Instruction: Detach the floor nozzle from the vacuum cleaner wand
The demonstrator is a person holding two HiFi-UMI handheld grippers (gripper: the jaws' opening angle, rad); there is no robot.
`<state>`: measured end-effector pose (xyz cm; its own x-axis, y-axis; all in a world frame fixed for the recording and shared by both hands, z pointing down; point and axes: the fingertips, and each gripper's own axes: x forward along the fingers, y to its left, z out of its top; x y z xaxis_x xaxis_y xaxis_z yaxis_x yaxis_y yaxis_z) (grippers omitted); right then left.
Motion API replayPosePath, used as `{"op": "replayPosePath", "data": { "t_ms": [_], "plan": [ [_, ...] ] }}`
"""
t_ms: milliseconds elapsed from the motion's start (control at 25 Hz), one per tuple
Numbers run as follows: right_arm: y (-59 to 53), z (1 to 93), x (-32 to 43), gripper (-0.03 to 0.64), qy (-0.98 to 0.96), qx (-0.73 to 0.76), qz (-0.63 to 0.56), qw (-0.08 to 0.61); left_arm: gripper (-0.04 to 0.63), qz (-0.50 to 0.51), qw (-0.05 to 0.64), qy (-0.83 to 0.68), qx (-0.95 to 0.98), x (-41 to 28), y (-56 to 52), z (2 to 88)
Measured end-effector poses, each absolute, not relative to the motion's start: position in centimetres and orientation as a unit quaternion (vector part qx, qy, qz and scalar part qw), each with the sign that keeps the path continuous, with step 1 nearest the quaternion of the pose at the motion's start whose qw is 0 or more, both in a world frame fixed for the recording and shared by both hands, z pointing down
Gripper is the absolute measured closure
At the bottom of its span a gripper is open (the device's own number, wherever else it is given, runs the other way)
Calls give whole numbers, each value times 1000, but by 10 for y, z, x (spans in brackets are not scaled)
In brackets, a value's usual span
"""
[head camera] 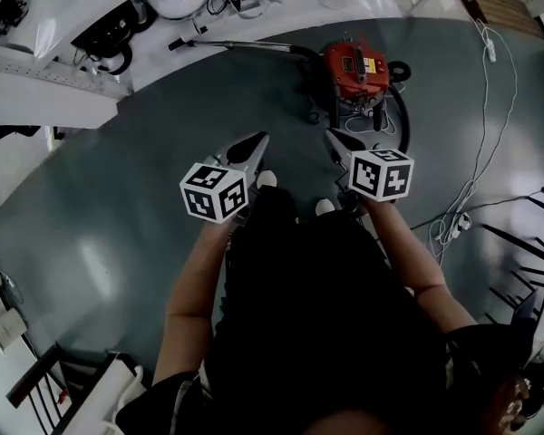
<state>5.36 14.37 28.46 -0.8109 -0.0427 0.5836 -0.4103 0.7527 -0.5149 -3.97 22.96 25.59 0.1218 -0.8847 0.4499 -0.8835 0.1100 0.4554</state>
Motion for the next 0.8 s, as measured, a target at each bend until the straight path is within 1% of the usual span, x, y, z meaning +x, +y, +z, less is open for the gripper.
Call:
{"op": "replayPosePath", "data": {
  "t_ms": [320, 520, 640, 800],
  "plan": [
    [140, 290, 17, 621, -884, 177, 324, 287, 584, 3, 359, -634, 684, -95, 236, 269],
    [139, 295, 12, 621, -879, 199, 325, 286, 584, 22, 372, -611, 698, -109, 232, 288],
    [135, 306, 10, 621, -873, 203, 328, 298, 584, 29, 381, -603, 700, -110, 226, 297],
    [115, 315, -5, 621, -875, 201, 323, 298, 584, 36, 391, -602, 696, -120, 212, 309]
  ]
}}
